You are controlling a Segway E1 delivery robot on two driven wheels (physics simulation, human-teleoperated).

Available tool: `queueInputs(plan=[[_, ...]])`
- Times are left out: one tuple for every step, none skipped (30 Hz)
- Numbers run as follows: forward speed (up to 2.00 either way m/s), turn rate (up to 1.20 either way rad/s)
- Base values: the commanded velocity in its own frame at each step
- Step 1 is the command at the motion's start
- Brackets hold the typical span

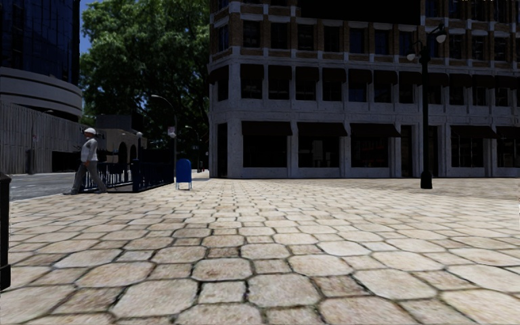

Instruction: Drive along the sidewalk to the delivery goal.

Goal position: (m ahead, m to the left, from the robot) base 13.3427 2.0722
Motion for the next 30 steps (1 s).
queueInputs(plan=[[1.22, -0.26], [1.22, -0.26], [1.22, -0.17], [1.22, -0.04], [1.22, 0.0], [1.22, 0.0], [1.22, 0.0], [1.22, 0.0], [1.22, 0.0], [1.22, 0.0], [1.22, 0.0], [1.22, 0.0], [1.22, 0.0], [1.22, 0.0], [1.22, 0.0], [1.22, 0.0], [1.22, 0.0], [1.22, 0.0], [1.22, 0.0], [1.22, 0.0], [1.22, 0.0], [1.23, 0.0], [2.0, 0.0], [2.0, 0.0], [2.0, 0.0], [2.0, 0.0], [2.0, 0.0], [2.0, 0.0], [2.0, 0.0], [2.0, 0.01]])
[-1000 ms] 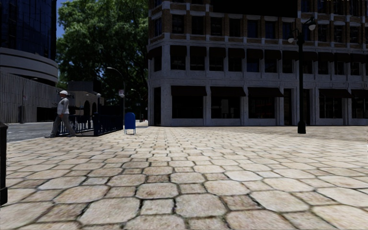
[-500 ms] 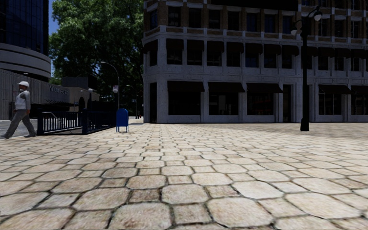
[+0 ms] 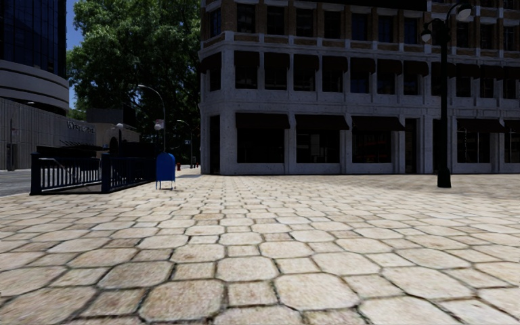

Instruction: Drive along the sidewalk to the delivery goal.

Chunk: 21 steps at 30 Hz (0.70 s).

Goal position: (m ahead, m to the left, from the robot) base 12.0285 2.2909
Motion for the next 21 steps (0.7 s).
queueInputs(plan=[[2.0, 0.13], [2.0, 0.17], [2.0, 0.17], [2.0, 0.21], [2.0, 0.31], [2.0, 0.34], [2.0, 0.34], [2.0, 0.34], [2.0, 0.34], [2.0, 0.33], [2.0, 0.24], [2.0, 0.24], [2.0, 0.16], [2.0, 0.04], [2.0, 0.0], [2.0, 0.0], [2.0, 0.0], [2.0, 0.0], [2.0, 0.0], [2.0, 0.0], [2.0, 0.0]])
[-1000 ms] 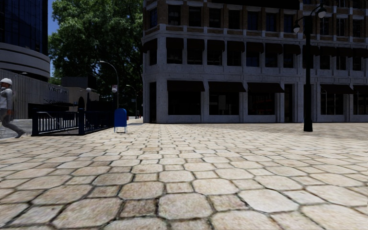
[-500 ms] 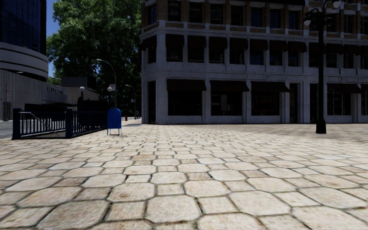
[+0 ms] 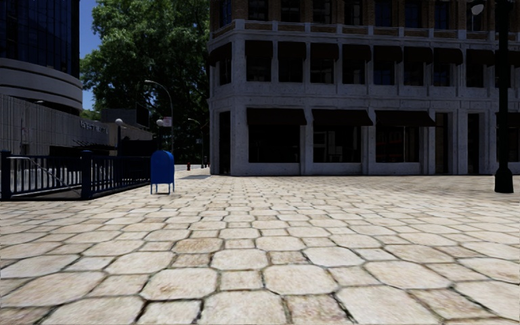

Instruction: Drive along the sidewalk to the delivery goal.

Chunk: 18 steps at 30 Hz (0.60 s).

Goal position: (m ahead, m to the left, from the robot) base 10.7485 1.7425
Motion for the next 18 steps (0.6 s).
queueInputs(plan=[[2.0, 0.0], [2.0, 0.0], [2.0, 0.0], [2.0, 0.0], [2.0, 0.0], [2.0, 0.0], [2.0, 0.0], [2.0, 0.0], [2.0, 0.06], [2.0, 0.07], [2.0, 0.09], [2.0, 0.11], [2.0, 0.11], [2.0, 0.13], [2.0, 0.14], [2.0, 0.16], [2.0, 0.19], [2.0, 0.19]])
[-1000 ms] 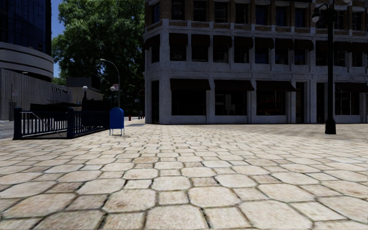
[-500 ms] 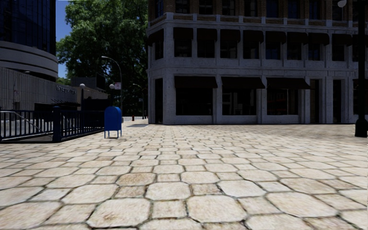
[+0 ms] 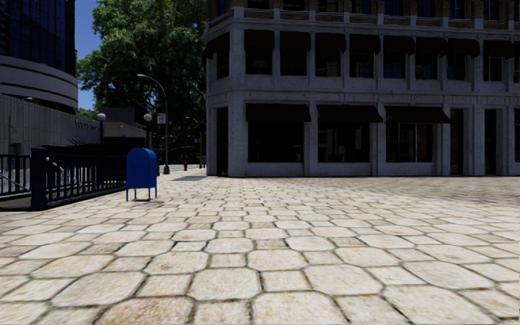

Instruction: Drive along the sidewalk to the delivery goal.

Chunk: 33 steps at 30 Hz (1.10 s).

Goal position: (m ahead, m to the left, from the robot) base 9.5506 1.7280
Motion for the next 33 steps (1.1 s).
queueInputs(plan=[[2.0, 0.21], [2.0, 0.24], [2.0, 0.28], [2.0, 0.28], [2.0, 0.3], [2.0, 0.32], [2.0, 0.32], [2.0, 0.33], [2.0, 0.33], [2.0, 0.33], [2.0, 0.33], [2.0, 0.33], [2.0, 0.33], [2.0, 0.33], [2.0, 0.33], [2.0, 0.33], [2.0, 0.33], [2.0, 0.33], [2.0, 0.33], [2.0, 0.33], [2.0, 0.33], [2.0, 0.33], [2.0, 0.33], [2.0, 0.33], [2.0, 0.33], [2.0, 0.33], [2.0, 0.32], [2.0, 0.32], [2.0, 0.32], [2.0, 0.32], [2.0, 0.32], [2.0, 0.32], [2.0, 0.32]])
